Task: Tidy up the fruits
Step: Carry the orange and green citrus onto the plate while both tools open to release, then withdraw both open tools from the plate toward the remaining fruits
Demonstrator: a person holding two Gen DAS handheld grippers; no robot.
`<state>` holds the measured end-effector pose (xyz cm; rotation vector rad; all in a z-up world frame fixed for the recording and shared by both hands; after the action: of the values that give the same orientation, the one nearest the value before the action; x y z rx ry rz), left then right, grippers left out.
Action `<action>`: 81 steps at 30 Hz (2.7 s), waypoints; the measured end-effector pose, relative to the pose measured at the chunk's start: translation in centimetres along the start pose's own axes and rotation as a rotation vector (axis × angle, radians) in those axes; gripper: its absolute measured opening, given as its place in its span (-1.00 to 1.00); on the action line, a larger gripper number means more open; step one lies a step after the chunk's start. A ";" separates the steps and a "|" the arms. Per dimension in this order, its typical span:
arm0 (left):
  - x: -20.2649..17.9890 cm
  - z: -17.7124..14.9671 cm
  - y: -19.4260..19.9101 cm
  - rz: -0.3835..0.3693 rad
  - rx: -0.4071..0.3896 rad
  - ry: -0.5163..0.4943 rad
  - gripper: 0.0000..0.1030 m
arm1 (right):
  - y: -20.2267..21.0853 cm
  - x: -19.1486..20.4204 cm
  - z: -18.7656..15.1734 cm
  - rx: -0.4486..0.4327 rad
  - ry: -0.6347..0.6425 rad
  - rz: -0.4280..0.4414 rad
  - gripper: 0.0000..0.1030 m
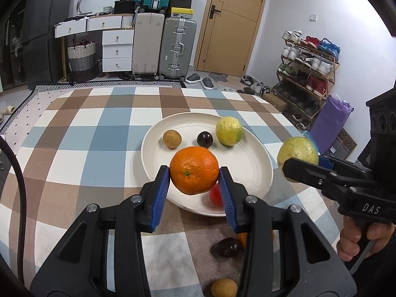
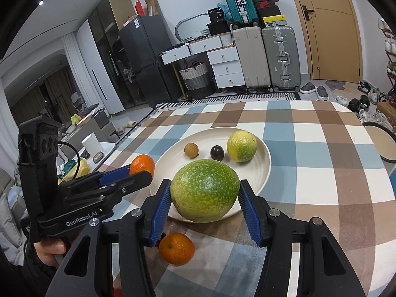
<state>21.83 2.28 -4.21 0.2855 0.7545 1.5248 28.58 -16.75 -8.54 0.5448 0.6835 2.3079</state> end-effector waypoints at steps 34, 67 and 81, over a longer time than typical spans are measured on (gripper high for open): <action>1.1 -0.6 -3.6 0.033 0.033 0.000 -0.27 | -3.5 -2.5 -0.8 0.028 -0.018 -0.091 0.36; 3.3 -3.2 5.2 0.123 -0.023 0.052 0.99 | 0.0 -0.9 -3.6 0.081 0.014 -0.099 1.00; 1.1 -6.6 6.2 0.085 0.049 0.004 0.99 | -0.1 1.5 -6.0 0.163 0.068 -0.070 1.00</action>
<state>12.85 1.90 -5.67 0.3554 0.7924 1.5891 24.37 -17.61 -12.94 0.5094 0.9150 2.2260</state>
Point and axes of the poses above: each gripper's, at about its wrist camera, not at the fingertips, and y roughly against the way its jaws point, x to its left, z to its top, the point moved 7 cm from there along -y, roughly the way its jaws point, and after that the axes turned 5 degrees about y, right-handed, at the moved point
